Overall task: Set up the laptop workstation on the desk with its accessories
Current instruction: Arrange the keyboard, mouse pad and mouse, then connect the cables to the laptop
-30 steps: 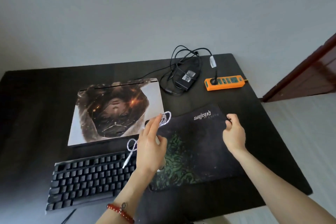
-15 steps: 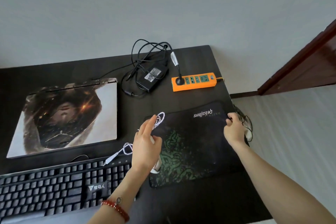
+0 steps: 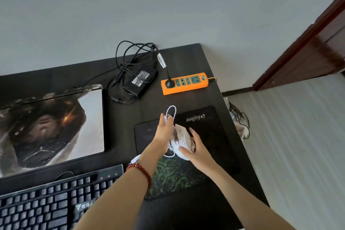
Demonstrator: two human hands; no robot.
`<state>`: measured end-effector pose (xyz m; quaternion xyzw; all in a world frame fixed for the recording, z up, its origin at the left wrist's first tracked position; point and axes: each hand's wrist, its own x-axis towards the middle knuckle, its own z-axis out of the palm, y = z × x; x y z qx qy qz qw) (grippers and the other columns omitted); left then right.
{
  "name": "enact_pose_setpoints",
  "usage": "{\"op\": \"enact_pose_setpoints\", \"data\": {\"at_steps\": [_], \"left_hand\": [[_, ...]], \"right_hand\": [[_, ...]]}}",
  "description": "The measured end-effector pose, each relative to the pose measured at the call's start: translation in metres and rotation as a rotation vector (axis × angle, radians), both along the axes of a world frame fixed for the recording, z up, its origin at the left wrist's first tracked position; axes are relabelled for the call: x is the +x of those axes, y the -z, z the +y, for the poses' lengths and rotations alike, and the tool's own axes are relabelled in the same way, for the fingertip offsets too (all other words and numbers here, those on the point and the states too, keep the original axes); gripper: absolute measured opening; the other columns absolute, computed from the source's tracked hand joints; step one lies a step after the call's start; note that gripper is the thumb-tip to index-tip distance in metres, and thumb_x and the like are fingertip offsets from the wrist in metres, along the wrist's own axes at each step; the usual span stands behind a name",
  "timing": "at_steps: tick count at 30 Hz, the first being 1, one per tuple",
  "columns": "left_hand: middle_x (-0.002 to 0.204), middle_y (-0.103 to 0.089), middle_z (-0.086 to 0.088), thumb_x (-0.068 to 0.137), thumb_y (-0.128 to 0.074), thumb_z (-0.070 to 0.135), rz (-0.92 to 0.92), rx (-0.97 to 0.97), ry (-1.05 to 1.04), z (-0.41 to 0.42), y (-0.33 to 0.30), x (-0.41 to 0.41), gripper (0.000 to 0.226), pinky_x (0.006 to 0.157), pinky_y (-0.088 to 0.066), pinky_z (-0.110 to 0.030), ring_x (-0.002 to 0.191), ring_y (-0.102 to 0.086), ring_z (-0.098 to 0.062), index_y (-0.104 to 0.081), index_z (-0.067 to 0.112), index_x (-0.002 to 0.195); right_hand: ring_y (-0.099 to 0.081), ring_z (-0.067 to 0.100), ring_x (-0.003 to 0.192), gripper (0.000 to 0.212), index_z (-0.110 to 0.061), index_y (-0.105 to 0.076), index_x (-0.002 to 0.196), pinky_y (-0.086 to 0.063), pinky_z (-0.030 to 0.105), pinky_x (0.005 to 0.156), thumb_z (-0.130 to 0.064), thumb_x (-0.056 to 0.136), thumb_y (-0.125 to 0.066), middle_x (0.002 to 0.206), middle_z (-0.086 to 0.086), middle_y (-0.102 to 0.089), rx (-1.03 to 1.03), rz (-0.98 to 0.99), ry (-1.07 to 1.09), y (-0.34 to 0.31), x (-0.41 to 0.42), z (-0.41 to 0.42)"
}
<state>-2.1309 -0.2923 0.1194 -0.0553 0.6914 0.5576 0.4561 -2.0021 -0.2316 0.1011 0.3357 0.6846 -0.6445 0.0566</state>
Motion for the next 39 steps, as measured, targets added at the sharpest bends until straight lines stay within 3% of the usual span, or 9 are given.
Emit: {"op": "enact_pose_setpoints", "data": {"at_steps": [3,7,12,16,24,28,32,36,39], "left_hand": [[0.149,-0.029,0.002,0.097,-0.038,0.034,-0.066,0.048,-0.043,-0.01,0.002,-0.004,0.055,0.106,-0.034,-0.04,0.133,-0.035,-0.022,-0.014,0.031,0.146],[0.142,-0.039,-0.007,0.092,-0.05,0.031,0.433,-0.234,0.337,-0.036,0.01,-0.007,0.058,0.095,-0.045,-0.037,0.111,-0.054,-0.022,-0.027,0.02,0.144],[0.142,-0.036,0.0,0.085,-0.056,0.039,0.734,-0.581,0.768,-0.074,0.025,0.014,0.074,0.104,-0.029,-0.047,0.129,-0.033,-0.026,-0.015,0.03,0.145],[0.139,-0.038,-0.001,0.089,-0.052,0.034,0.837,-0.738,0.634,-0.094,0.036,0.022,0.062,0.103,-0.029,-0.046,0.127,-0.031,-0.026,-0.023,0.029,0.143],[0.118,-0.058,-0.002,0.091,-0.047,0.021,0.916,-0.809,0.648,-0.108,0.043,0.005,0.032,0.096,-0.03,-0.04,0.117,-0.044,-0.025,-0.054,0.023,0.122],[0.103,-0.063,-0.003,0.089,-0.053,0.02,0.93,-0.597,0.711,-0.111,0.021,-0.02,0.02,0.085,-0.038,-0.034,0.1,-0.058,-0.027,-0.067,0.02,0.103],[0.093,-0.066,-0.008,0.085,-0.064,0.02,0.975,-0.448,0.738,-0.118,-0.028,-0.059,0.016,0.078,-0.042,-0.03,0.09,-0.06,-0.027,-0.073,0.016,0.097],[0.081,-0.06,-0.009,0.075,-0.073,0.013,1.331,-0.436,0.516,-0.127,-0.077,-0.103,0.01,0.071,-0.037,-0.028,0.082,-0.054,-0.03,-0.076,0.014,0.085],[0.07,-0.056,-0.005,0.078,-0.071,0.015,1.458,-0.456,0.353,-0.126,-0.114,-0.131,0.01,0.063,-0.038,-0.027,0.071,-0.053,-0.027,-0.076,0.017,0.087]], "right_hand": [[-0.035,0.004,0.118,0.094,-0.023,-0.004,0.147,-0.035,0.015,0.091,-0.022,0.08,-0.069,0.134,-0.004,-0.029,0.305,-0.027,-0.023,0.016,-0.002,-0.004],[-0.046,0.015,0.108,0.091,-0.03,-0.005,0.146,-0.046,0.025,0.092,-0.02,0.08,-0.067,0.126,0.005,-0.032,0.431,-0.102,-0.087,0.021,-0.001,0.0],[-0.041,0.024,0.118,0.086,-0.032,-0.008,0.145,-0.048,0.038,0.095,-0.021,0.08,-0.063,0.132,0.008,-0.03,0.494,-0.145,-0.135,0.022,0.018,0.002],[-0.041,0.022,0.113,0.079,-0.024,-0.014,0.146,-0.045,0.036,0.093,-0.032,0.081,-0.059,0.137,0.002,-0.04,0.736,-0.176,-0.207,0.023,0.035,-0.009],[-0.037,0.027,0.12,0.075,-0.023,-0.016,0.146,-0.04,0.039,0.096,-0.031,0.083,-0.056,0.148,0.004,-0.031,0.788,-0.253,-0.161,0.021,0.031,-0.022],[-0.039,0.029,0.129,0.061,-0.018,-0.034,0.14,-0.038,0.045,0.1,-0.021,0.084,-0.058,0.145,0.01,-0.037,0.88,-0.084,-0.132,0.003,0.008,-0.022],[-0.047,0.022,0.124,0.047,-0.015,-0.045,0.134,-0.041,0.04,0.102,-0.015,0.087,-0.047,0.135,0.004,-0.051,0.813,0.182,-0.325,-0.019,-0.043,-0.019],[-0.041,0.016,0.128,0.048,-0.016,-0.039,0.138,-0.03,0.025,0.104,-0.007,0.091,-0.045,0.135,0.001,-0.051,0.596,0.246,-0.394,-0.041,-0.093,-0.022],[-0.045,0.014,0.125,0.047,-0.017,-0.038,0.138,-0.034,0.025,0.104,-0.006,0.093,-0.04,0.13,-0.001,-0.056,0.517,0.315,-0.409,-0.065,-0.135,-0.029]]}}
